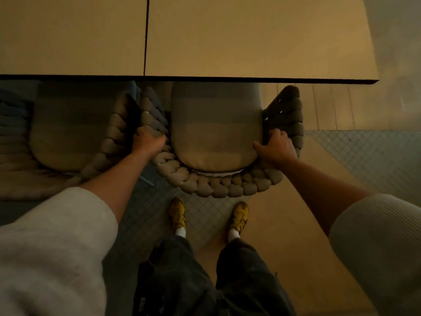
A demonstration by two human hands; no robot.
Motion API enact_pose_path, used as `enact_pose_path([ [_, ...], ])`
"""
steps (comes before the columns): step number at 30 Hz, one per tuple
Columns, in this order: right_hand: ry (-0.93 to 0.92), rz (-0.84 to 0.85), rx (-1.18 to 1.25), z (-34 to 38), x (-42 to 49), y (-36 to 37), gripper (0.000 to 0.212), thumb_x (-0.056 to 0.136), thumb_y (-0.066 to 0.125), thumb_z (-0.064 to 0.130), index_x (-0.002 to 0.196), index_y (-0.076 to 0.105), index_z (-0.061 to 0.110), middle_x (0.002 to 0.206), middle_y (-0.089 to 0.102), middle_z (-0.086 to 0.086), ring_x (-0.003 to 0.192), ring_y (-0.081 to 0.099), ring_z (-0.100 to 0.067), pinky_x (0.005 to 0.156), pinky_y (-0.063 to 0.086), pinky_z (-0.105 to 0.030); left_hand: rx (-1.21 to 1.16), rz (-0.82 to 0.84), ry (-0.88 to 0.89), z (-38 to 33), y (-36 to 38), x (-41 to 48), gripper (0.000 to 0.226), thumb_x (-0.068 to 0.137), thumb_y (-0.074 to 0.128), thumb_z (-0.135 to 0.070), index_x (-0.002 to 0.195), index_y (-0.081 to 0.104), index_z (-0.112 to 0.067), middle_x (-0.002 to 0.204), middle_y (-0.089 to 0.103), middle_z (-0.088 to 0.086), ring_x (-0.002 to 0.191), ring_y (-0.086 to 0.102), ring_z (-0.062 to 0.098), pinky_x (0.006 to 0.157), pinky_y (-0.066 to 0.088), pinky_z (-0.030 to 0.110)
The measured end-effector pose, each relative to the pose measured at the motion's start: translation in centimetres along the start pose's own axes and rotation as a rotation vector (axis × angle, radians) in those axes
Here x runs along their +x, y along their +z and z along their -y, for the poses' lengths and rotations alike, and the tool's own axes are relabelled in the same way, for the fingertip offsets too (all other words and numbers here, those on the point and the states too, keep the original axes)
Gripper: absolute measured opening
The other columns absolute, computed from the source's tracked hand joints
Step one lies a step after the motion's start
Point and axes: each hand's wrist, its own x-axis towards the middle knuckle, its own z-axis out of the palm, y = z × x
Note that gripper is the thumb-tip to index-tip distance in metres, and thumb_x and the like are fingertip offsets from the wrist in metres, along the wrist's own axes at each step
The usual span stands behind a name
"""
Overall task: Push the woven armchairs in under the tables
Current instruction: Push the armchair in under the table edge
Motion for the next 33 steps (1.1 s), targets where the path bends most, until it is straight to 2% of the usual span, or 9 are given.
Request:
enact_pose_path([
  [4,-0.022,-0.035,-0.062,-3.4,3.9,0.0,0.079,0.087,0.068,0.054,0.148,0.038,0.014,0.153,0.039,-0.014,0.14,0.04,-0.038,0.113,0.041,-0.061,0.026,-0.088,-0.092,0.1,3.0,1.8,0.094,0.089,0.07,-0.044,0.158,0.018,-0.007,0.16,0.026,0.022,0.14,0.039,0.046,0.112,0.041,0.05],
  [8,-0.015,-0.151,-0.082,-6.3,7.0,-0.2,0.088,0.086,0.07,0.049,0.154,0.029,0.011,0.163,0.026,-0.015,0.151,0.024,-0.039,0.119,0.029,-0.06,0.027,-0.142,-0.135,1.0,4.7,3.9,0.103,0.086,0.07,-0.05,0.159,0.009,-0.012,0.16,0.025,0.021,0.139,0.039,0.047,0.111,0.041,0.053],
  [10,0.037,-0.179,-0.015,-7.3,8.4,0.0,0.095,0.085,0.073,0.046,0.157,0.023,0.01,0.166,0.021,-0.015,0.152,0.022,-0.04,0.121,0.028,-0.06,0.011,-0.171,-0.133,1.4,5.2,4.5,0.103,0.087,0.072,-0.047,0.16,0.007,-0.014,0.161,0.025,0.019,0.141,0.038,0.045,0.114,0.039,0.051],
  [13,0.155,-0.146,0.159,-8.0,10.1,0.7,0.094,0.088,0.074,0.04,0.158,0.019,0.011,0.159,0.032,-0.018,0.145,0.038,-0.042,0.115,0.04,-0.058,-0.042,-0.202,-0.123,2.1,5.6,5.3,0.096,0.09,0.073,-0.039,0.159,0.011,-0.016,0.162,0.028,0.017,0.142,0.039,0.041,0.116,0.038,0.048],
  [17,0.246,-0.123,0.246,-8.6,11.3,2.2,0.081,0.094,0.069,0.031,0.153,0.02,0.008,0.15,0.041,-0.023,0.132,0.051,-0.049,0.106,0.046,-0.056,-0.059,-0.201,-0.128,3.0,5.3,6.4,0.091,0.086,0.078,-0.043,0.155,0.022,-0.023,0.153,0.044,0.018,0.134,0.049,0.042,0.108,0.046,0.051],
  [21,0.272,-0.114,0.222,-9.4,11.9,2.8,0.08,0.096,0.066,0.026,0.157,0.015,0.018,0.142,0.05,-0.028,0.127,0.054,-0.051,0.102,0.047,-0.058,-0.031,-0.237,-0.141,3.9,5.2,7.1,0.091,0.083,0.081,-0.038,0.154,0.025,-0.031,0.147,0.05,0.019,0.13,0.052,0.044,0.103,0.05,0.055],
  [24,0.265,-0.14,0.235,-9.5,11.7,2.8,0.069,0.097,0.065,0.022,0.151,0.023,0.018,0.136,0.054,-0.028,0.123,0.057,-0.05,0.1,0.048,-0.058,-0.025,-0.248,-0.141,4.0,5.3,6.8,0.087,0.085,0.079,-0.034,0.153,0.026,-0.032,0.144,0.051,0.02,0.126,0.055,0.045,0.1,0.052,0.054],
  [33,0.325,-0.12,0.281,-11.3,10.5,1.9,0.069,0.093,0.071,0.03,0.145,0.026,0.026,0.133,0.058,-0.024,0.119,0.059,-0.051,0.099,0.051,-0.065,-0.016,-0.212,-0.105,3.9,6.6,4.3,0.074,0.089,0.077,-0.029,0.148,0.031,-0.027,0.143,0.051,0.024,0.126,0.054,0.046,0.1,0.051,0.056],
])
